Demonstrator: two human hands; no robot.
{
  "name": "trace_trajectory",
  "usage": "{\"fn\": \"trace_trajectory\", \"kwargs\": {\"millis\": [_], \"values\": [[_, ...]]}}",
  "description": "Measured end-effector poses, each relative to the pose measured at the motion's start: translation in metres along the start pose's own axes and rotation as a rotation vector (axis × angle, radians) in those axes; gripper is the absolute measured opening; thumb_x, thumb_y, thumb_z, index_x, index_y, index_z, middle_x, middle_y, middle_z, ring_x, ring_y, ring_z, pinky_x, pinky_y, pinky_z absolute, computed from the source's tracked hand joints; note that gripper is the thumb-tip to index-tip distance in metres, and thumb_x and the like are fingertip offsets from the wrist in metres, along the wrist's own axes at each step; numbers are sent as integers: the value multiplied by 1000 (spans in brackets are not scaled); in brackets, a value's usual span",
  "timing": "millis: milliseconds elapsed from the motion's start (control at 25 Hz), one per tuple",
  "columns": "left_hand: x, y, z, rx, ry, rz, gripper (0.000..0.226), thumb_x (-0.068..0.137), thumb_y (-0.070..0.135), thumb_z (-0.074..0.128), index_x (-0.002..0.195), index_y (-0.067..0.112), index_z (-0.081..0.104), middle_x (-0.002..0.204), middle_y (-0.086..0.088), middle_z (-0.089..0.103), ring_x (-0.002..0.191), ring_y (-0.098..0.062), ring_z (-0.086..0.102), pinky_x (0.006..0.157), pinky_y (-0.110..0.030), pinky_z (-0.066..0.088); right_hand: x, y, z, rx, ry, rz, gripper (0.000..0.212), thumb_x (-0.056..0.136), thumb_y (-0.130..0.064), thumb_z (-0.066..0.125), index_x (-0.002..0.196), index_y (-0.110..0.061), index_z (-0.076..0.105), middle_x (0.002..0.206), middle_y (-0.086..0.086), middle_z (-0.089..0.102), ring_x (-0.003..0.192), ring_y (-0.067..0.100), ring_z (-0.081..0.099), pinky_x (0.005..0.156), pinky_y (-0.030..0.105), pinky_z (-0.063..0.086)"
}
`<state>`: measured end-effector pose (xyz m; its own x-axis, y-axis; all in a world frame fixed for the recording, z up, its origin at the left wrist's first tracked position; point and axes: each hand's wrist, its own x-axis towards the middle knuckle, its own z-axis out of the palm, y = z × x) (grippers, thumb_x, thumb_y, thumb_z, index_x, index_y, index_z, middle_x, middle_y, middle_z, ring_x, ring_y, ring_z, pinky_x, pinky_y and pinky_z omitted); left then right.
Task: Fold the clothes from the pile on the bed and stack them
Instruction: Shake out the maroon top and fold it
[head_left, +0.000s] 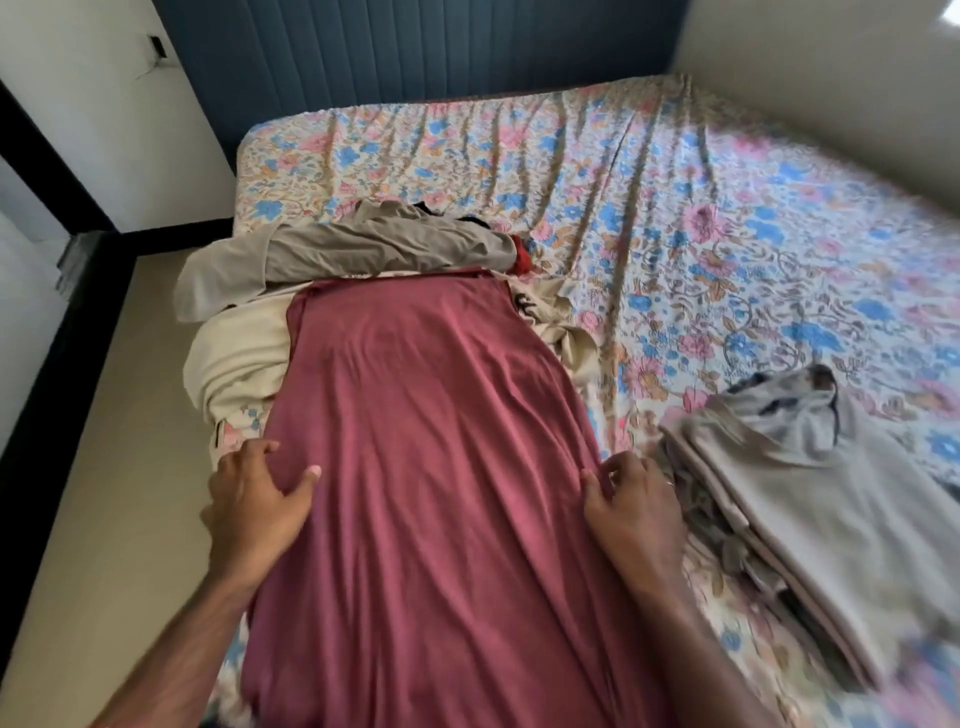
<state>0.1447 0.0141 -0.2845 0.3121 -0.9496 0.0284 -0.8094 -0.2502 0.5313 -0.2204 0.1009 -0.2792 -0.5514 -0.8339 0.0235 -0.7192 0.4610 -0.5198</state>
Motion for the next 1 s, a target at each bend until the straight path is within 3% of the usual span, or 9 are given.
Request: {"fn": "trace_trajectory", "kwargs": {"millis": [200, 400, 480, 560, 640, 720, 800, 880, 1000], "values": [[-76, -39, -17, -46, -37, -199, 64, 81, 47, 81, 124, 9, 52, 120, -20, 60, 111, -43, 58, 92, -50, 49, -38, 30, -24, -197, -262, -60, 44, 91, -59, 62, 96, -15, 62, 94, 10, 71, 95, 33, 69, 73, 38, 49], [-129, -74, -29, -217, -228, -399, 55, 76, 58, 82, 93, 9, 65, 90, -7, 69, 82, -31, 65, 77, -41, 58, -62, 54, -75, -192, -538, -39, 57, 78, -70, 75, 91, -15, 65, 90, 5, 68, 85, 25, 66, 76, 35, 54], [-147, -90, -35, -321, -349, -426, 46, 79, 49, 83, 90, 7, 71, 76, -4, 70, 69, -26, 67, 63, -31, 53, -85, 72, -86, -187, -671, -28, 56, 75, -66, 80, 92, -14, 67, 86, 3, 71, 78, 20, 68, 73, 35, 57], [-166, -94, -43, -386, -463, -375, 26, 90, 31, 77, 95, 6, 75, 74, -4, 74, 66, -21, 67, 58, -25, 48, -112, 88, -95, -2, -728, -45, 39, 84, -52, 79, 87, -14, 69, 77, -2, 72, 65, 9, 68, 60, 31, 56], [-176, -102, -45, -550, -447, -343, 21, 101, 26, 63, 106, 8, 73, 94, -8, 78, 87, -25, 69, 80, -37, 53, -137, 97, -106, 381, -623, 48, 25, 97, -38, 68, 90, -14, 67, 79, -1, 70, 62, 7, 66, 52, 25, 50], [-183, -115, -48, -845, -392, -395, 29, 106, 30, 52, 116, 9, 70, 108, -11, 76, 93, -23, 70, 99, -46, 51, -153, 104, -110, 581, -352, 183, 23, 105, -35, 57, 99, -15, 65, 89, 5, 67, 65, 16, 62, 51, 34, 51], [-189, -127, -54, -1013, -408, -438, 37, 105, 37, 51, 118, 7, 69, 107, -13, 76, 86, -25, 74, 91, -47, 58, -166, 115, -106, 359, -50, 132, 15, 103, -30, 60, 112, -18, 61, 96, 4, 67, 70, 14, 61, 56, 33, 54], [-196, -131, -58, -928, -501, -422, 46, 96, 38, 64, 119, -1, 67, 107, -19, 74, 87, -30, 72, 86, -50, 58, -177, 129, -100, 132, 102, -11, 27, 95, -20, 72, 118, -20, 60, 110, 3, 65, 86, 12, 58, 76, 35, 56], [-206, -123, -57, -806, -538, -410, 28, 90, 13, 71, 112, -3, 67, 88, -17, 75, 70, -26, 73, 65, -36, 61, -181, 139, -102, 177, -73, -264, 27, 86, -19, 77, 105, -33, 64, 120, -7, 55, 103, 12, 56, 99, 51, 55]]}}
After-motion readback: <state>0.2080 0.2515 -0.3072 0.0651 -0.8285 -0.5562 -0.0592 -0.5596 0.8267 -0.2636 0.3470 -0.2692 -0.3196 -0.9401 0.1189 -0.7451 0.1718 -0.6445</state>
